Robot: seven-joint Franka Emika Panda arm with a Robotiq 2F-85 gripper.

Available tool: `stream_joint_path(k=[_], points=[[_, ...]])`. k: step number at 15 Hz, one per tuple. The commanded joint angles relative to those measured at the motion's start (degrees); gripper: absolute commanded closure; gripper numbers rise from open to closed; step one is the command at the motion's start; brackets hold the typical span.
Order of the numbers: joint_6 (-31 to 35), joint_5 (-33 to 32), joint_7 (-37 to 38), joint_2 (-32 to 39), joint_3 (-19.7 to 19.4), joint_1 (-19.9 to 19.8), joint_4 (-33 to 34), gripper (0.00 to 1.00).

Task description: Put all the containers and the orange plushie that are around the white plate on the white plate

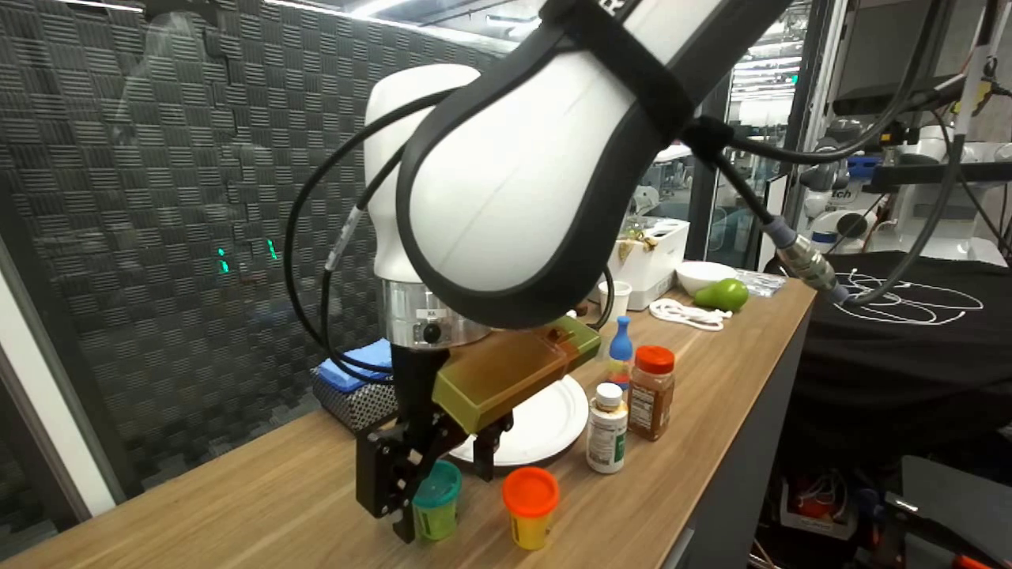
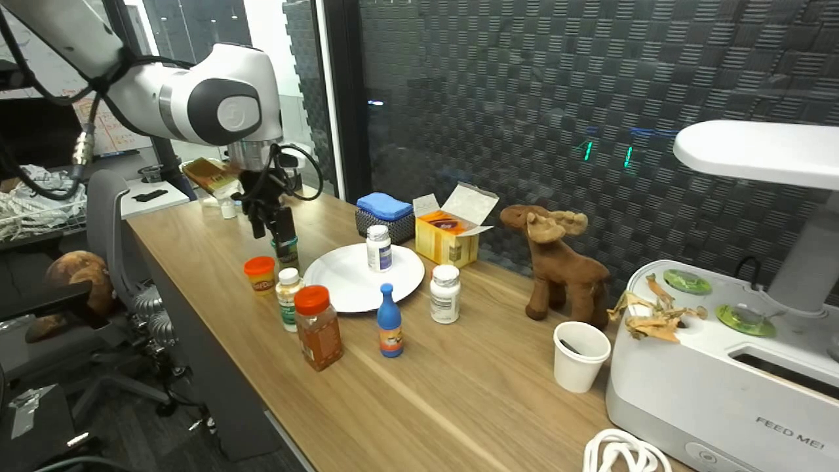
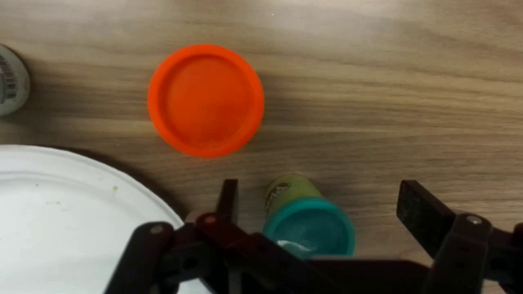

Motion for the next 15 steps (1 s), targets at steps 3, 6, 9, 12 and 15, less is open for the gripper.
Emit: stream_joint_path(k=[3,6,9,12,15], points=[[3.99,-1.43,-0.32,0.76,-1.00,0.32,1.24,0.25],[4.89,-1.53,-0.53,0.68,-1.09,0.41,1.22,0.51],[5.49,-2.39,-0.25,0.27,-1.39,0.75,1.17,0.72],[5.17,-3.79,0.46,-0.89,-1.89,1.03,2.28,0.72],[4.43,-6.59,1.24,-1.78,-3.24,1.22,4.70,0.72]])
